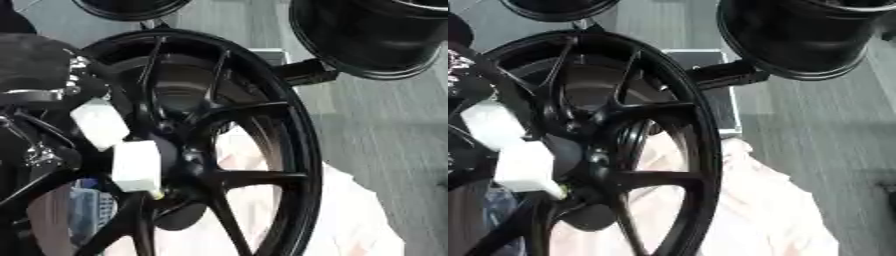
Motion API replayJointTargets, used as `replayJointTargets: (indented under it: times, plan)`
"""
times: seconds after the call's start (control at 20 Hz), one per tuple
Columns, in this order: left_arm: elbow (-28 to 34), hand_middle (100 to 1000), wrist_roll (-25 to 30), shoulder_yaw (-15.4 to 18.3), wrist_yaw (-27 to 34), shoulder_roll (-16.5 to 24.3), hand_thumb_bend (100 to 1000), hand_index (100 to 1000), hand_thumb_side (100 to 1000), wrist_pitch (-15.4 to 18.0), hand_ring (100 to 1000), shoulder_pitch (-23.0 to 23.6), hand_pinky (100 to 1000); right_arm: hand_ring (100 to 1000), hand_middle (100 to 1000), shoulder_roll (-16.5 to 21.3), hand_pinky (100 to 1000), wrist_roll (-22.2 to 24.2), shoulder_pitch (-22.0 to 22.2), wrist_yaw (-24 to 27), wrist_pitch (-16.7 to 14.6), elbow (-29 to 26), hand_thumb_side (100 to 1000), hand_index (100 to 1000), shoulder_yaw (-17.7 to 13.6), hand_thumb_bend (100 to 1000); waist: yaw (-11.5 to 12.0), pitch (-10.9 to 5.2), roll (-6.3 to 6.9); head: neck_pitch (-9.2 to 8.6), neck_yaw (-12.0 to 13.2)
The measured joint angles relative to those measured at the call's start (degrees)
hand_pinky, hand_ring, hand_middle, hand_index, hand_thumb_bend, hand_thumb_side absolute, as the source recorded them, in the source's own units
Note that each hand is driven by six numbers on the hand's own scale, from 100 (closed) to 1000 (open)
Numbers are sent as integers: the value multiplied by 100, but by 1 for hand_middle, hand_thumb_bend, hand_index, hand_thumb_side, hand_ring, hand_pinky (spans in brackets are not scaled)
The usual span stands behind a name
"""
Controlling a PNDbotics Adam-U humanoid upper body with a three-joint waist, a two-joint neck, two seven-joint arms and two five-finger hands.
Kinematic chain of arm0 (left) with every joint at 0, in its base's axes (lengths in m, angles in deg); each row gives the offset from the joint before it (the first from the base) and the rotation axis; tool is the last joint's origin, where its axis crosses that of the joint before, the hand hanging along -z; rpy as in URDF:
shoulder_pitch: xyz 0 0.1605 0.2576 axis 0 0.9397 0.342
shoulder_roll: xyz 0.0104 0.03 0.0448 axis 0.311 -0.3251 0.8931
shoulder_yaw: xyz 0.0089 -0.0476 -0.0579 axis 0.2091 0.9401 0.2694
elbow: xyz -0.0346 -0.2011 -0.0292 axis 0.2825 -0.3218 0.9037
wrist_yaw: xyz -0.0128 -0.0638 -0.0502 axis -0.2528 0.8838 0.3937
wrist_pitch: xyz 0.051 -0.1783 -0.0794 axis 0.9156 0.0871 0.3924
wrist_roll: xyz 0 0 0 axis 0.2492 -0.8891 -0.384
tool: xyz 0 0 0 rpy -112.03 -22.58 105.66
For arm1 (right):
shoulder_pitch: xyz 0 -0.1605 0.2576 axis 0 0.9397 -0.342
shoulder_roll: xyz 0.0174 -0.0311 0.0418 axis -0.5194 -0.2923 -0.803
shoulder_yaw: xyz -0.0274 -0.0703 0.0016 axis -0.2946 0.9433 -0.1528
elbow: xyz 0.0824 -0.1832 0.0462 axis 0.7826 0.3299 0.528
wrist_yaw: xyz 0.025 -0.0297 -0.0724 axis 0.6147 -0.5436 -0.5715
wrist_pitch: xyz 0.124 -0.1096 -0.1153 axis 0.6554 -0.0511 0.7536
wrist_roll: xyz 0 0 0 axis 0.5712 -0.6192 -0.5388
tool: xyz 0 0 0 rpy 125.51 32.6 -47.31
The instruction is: Pull the pin out of the wheel hub.
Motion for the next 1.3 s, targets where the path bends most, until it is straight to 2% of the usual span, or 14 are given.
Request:
replayJointTargets:
  times: [0.35,0.55,0.85,1.05,1.15,1.3]
  plan:
    - [0,618,-213,93,83,44,415,766,100,-179,666,53,762,614,568,-20,558,7,-4,11,-6,0,470,653,4,100,-11,4,11,0,-28]
    - [0,618,-205,149,210,46,442,764,100,-199,664,73,762,614,568,-47,558,8,-4,14,-6,0,470,653,14,100,-14,4,15,0,-49]
    - [0,616,-127,236,400,49,473,762,100,-114,659,85,759,615,569,-48,559,10,-6,43,-5,0,470,653,35,100,-9,4,31,-22,-80]
    - [0,734,8,243,492,69,587,822,100,5,736,84,785,615,569,-48,559,10,-4,49,-5,0,470,653,35,100,-11,4,31,-43,-87]
    - [0,735,108,256,545,70,582,823,100,100,736,78,786,615,569,-49,559,11,-3,50,-4,0,470,653,35,100,-11,4,31,-44,-102]
    - [0,687,227,294,654,70,549,805,100,179,706,35,777,616,569,-49,559,11,-3,52,-4,0,470,653,35,100,-3,3,35,-48,-121]
